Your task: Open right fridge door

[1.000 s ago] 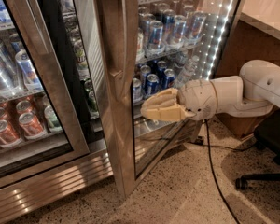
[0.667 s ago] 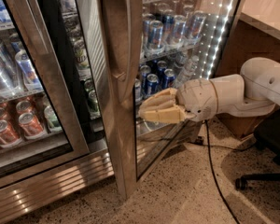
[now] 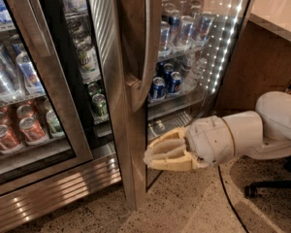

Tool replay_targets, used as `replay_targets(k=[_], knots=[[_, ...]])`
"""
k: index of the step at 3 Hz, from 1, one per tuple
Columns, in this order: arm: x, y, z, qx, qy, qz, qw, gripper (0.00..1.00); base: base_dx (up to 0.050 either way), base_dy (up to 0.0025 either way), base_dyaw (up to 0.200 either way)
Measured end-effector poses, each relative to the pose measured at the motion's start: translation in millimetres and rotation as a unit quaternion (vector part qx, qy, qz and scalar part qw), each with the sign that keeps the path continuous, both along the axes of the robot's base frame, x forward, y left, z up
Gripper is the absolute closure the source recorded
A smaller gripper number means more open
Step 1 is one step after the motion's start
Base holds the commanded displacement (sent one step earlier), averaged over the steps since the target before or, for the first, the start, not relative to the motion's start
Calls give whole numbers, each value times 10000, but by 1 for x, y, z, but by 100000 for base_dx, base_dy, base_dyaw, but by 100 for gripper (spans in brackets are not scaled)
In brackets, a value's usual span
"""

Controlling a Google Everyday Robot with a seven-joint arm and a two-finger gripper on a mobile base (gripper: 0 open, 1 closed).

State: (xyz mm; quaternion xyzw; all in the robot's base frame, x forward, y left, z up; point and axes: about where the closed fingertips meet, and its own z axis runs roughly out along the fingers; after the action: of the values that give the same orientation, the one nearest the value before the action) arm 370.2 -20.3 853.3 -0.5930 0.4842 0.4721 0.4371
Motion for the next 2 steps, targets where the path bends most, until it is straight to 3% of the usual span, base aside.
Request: replay_targets(k=[1, 2], knots=[[-57, -6, -24, 97, -247, 155, 9995, 100, 0, 0, 0], [-58, -6, -25, 97, -251, 154, 9995, 100, -4898, -3, 18]])
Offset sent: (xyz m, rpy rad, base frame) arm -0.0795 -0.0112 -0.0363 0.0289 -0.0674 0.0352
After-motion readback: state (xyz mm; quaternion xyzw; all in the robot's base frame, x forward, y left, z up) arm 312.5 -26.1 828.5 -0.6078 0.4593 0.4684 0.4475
